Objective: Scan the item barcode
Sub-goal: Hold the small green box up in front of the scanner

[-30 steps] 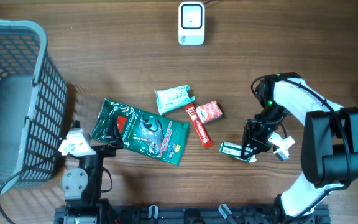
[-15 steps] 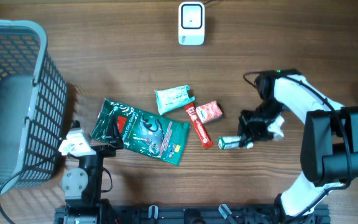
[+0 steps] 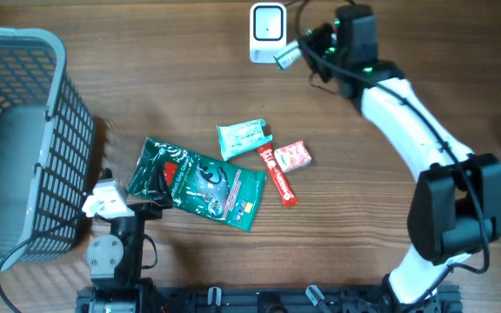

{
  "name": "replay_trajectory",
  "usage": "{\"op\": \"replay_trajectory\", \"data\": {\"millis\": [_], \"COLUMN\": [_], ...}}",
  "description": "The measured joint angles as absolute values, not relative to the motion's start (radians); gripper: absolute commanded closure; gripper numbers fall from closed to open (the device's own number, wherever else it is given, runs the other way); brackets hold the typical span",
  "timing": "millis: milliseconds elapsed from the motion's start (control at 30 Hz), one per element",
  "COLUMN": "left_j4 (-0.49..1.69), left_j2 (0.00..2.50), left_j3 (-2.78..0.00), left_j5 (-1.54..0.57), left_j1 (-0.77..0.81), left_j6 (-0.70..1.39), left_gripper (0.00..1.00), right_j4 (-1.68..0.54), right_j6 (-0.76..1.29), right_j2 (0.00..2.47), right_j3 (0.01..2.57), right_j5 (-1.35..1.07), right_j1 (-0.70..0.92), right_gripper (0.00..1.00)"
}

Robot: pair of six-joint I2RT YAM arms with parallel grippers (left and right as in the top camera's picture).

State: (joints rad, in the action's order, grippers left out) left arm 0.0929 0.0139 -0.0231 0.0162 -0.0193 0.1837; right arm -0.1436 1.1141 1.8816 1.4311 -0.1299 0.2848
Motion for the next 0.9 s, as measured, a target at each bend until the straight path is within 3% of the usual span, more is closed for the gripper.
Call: {"op": "replay_trajectory", "data": {"millis": [133,433,633,900], "left_j4": [0.094,0.094,0.093,0.093], "left_j2": [0.014,0.014,0.014,0.014], "left_j3": [-0.023,-0.023,-0.023,-0.023], "left_j5": [0.016,0.016,0.016,0.016], "left_j1": [-0.019,-0.019,-0.019,-0.019], "left_j6": [0.184,0.184,0.184,0.184], "left_gripper": [0.0,0.0,0.0,0.0], "right_j4": [0.167,0.81,0.839,0.881], "right_j6": [1.087,1.028,1.053,0.873], "right_j2": [1.927,2.246,2.397,2.405], "right_j3": [1.432,1.431,1.516,1.591], "right_j5": [0.014,0.027,-0.044,-0.196], "right_j1": [0.356,0.36,0.345,0.318], "right_gripper": [0.96,0.93,0.93,0.96]}}
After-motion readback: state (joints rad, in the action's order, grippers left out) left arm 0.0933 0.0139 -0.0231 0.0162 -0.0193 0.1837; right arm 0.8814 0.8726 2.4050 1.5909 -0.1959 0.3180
